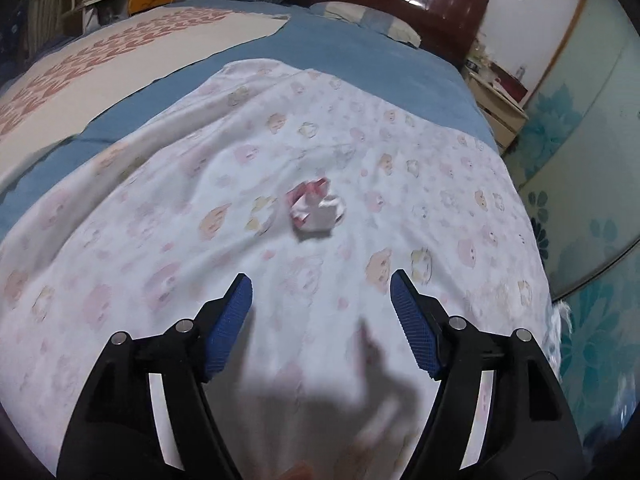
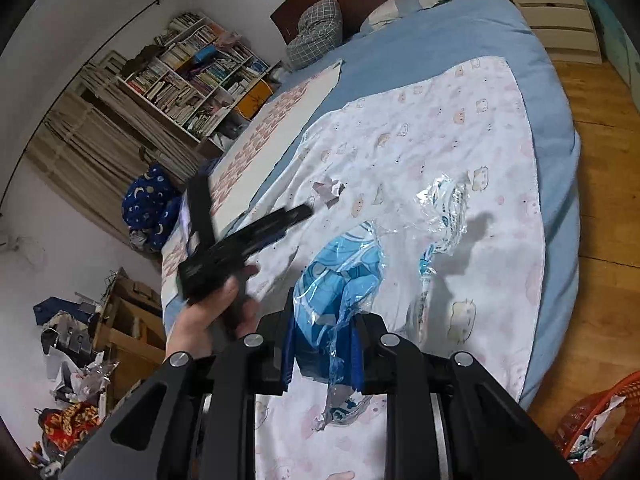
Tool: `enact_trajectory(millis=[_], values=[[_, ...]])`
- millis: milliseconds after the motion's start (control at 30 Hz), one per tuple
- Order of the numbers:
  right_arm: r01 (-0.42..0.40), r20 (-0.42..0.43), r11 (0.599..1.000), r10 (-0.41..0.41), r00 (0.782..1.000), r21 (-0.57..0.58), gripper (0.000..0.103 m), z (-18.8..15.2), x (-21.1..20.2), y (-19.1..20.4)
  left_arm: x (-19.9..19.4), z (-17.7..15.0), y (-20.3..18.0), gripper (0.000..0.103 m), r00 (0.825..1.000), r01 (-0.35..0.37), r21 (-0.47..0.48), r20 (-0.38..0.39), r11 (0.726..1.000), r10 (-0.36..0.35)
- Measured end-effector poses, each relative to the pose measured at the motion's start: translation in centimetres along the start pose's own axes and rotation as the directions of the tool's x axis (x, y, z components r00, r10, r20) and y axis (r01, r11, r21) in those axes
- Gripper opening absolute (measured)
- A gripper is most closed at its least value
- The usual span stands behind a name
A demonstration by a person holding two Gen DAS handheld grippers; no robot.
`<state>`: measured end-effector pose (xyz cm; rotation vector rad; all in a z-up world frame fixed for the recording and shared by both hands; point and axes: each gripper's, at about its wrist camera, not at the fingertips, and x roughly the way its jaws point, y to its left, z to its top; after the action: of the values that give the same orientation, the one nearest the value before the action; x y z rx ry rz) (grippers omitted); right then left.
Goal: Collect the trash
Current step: 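Grasp the pink and white paper with the left tool while the right tool holds the bag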
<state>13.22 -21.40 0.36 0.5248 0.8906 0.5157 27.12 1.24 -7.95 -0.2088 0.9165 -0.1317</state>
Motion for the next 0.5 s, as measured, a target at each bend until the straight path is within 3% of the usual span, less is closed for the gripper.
enact_trajectory(millis=[133,233,300,333,367,500], values=[[0.022,-0.012,1.000,-0.022,1.000,-0.003,0.022,0.0,0.0,-0.3,2.5,1.1,-0.9,0.072,1.000,-0.023,-0.003,-0.005,1.000,0.023],[0.025,-0.007,1.000,-0.025,1.000,-0.019,0.022,0.4,0.0,-1.1,4.6,1.7,-0.3,0.071,0.999,-0.048,-0.066,-0.017,0.997,0.047],[0.044,-0.034,0.999,-0.043,0.998,0.013,0.022,0.7,0.7,-2.3,5.8,2.2,0.2,0.060,0.998,-0.060,-0.115,-0.027,0.992,0.057],[0.026,-0.031,1.000,-0.026,0.999,0.016,0.022,0.8,0.7,-2.4,6.3,2.3,0.3,0.034,0.997,-0.069,-0.121,-0.036,0.990,0.065],[0.022,-0.030,1.000,-0.022,0.999,0.010,0.022,0.9,0.8,-2.6,6.7,2.5,0.5,0.025,0.995,-0.093,-0.129,-0.046,0.987,0.087],[0.044,-0.040,0.999,-0.044,0.998,-0.010,0.022,1.7,1.2,-3.4,6.4,2.5,0.7,0.022,0.997,-0.074,-0.142,-0.031,0.987,0.070]])
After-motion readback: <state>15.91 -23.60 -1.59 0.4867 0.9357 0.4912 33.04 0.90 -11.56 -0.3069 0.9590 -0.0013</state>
